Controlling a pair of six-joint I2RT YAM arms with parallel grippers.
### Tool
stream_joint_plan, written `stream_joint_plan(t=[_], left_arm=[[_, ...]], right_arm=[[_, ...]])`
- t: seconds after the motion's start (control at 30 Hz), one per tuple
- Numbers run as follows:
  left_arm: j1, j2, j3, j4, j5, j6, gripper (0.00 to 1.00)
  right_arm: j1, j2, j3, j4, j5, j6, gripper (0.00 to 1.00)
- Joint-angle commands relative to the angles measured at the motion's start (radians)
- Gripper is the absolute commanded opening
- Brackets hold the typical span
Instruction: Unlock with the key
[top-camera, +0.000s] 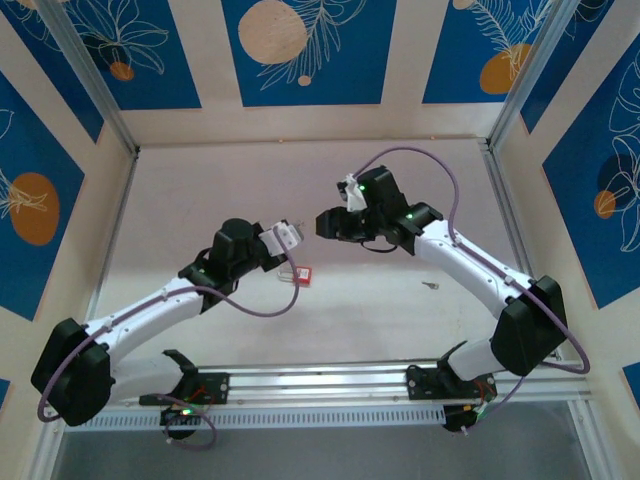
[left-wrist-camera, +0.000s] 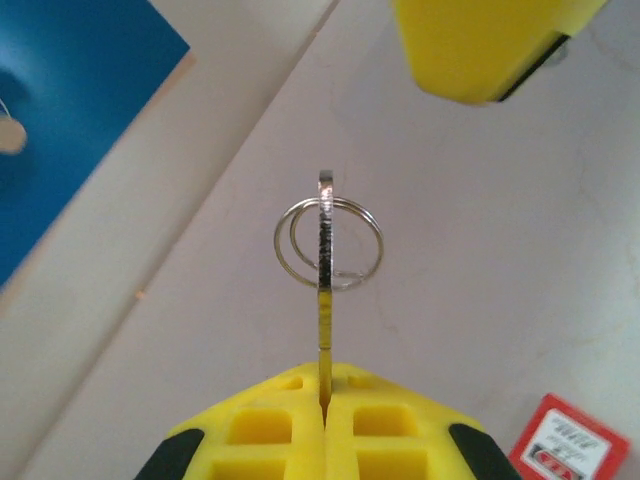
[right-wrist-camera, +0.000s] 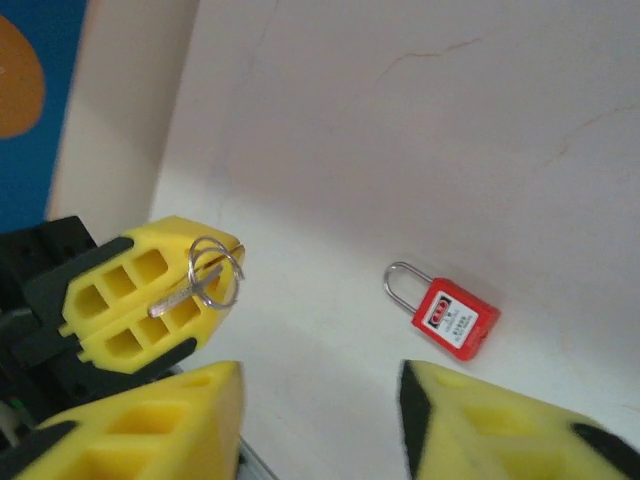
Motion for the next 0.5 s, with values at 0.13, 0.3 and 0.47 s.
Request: stream_joint_plan(t=[0.13, 0.3, 0.47], left_arm=[[-0.073, 0.001, -0.070, 0.218, -0.133, 0.351, 0.00], [-0.103, 0.004, -0.127, 0.354, -0.178, 0.465, 0.00], [-0.133, 0.004, -0.165, 0.421, -0.220, 0.537, 0.00]], right_arm=[[-0.141, -0.026, -0.181, 0.348, -0.357, 0.214, 0.61], [-0.155, -0.030, -0.246, 0.473, -0.431, 0.245, 0.65], [-0.154, -0.002, -0.295, 0.614, -0.502, 0.309, 0.65]])
